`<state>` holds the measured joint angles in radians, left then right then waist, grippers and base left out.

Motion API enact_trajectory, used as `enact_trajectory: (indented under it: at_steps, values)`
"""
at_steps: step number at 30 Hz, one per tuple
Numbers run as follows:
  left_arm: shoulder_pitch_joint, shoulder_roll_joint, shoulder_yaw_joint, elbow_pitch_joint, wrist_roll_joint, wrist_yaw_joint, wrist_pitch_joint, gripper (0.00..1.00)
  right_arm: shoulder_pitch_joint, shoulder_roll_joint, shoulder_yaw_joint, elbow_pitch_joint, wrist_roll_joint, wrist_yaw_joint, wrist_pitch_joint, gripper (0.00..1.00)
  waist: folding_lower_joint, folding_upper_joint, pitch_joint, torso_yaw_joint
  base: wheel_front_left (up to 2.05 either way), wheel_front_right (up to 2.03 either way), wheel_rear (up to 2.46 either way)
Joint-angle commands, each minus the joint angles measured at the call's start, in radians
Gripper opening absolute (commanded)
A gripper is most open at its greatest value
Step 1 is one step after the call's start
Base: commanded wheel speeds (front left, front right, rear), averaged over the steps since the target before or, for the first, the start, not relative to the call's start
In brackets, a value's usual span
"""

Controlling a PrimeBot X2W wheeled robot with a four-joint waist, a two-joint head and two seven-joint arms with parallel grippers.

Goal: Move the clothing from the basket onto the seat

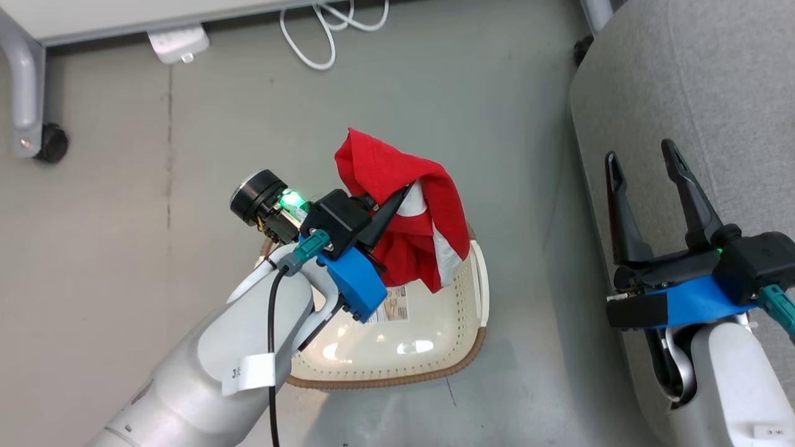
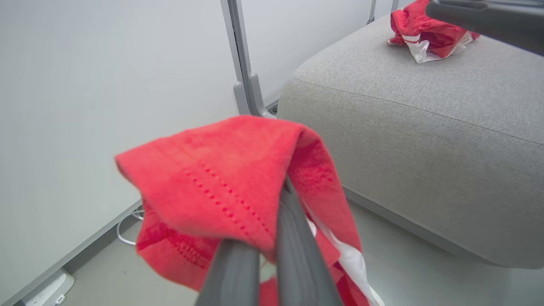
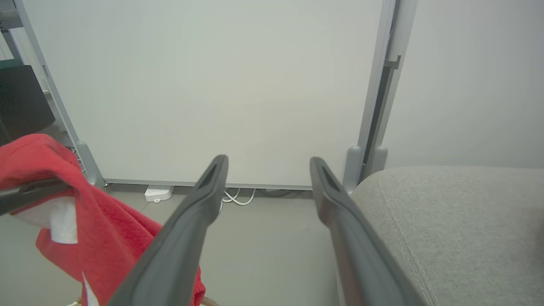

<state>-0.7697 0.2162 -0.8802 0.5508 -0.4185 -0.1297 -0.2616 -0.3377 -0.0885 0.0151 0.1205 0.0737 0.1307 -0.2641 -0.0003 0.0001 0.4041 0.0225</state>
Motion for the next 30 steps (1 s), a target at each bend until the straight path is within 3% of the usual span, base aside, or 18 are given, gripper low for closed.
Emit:
enact_trajectory:
  at_steps: [1, 12, 30]
  values:
    - [0.012, 0.000, 0.013, -0.010, 0.013, -0.002, -0.005, 0.00, 0.026, 0.000, -0.004, 0.006, 0.008, 0.000, 0.000, 1.00, 0.0003, -0.0001, -0.049, 0.011, 0.00, 0.00, 0.00]
    - [0.020, -0.016, 0.051, -0.063, 0.048, -0.002, -0.005, 0.00, 0.090, 0.015, -0.004, 0.028, 0.025, 0.000, 0.000, 1.00, 0.0003, -0.0001, -0.166, 0.018, 0.00, 0.00, 0.00]
    - [-0.016, -0.046, 0.025, -0.080, -0.003, -0.002, -0.005, 0.00, 0.194, 0.033, -0.026, 0.048, 0.038, 0.000, 0.000, 1.00, 0.0003, -0.0001, -0.303, 0.032, 0.00, 0.00, 0.00]
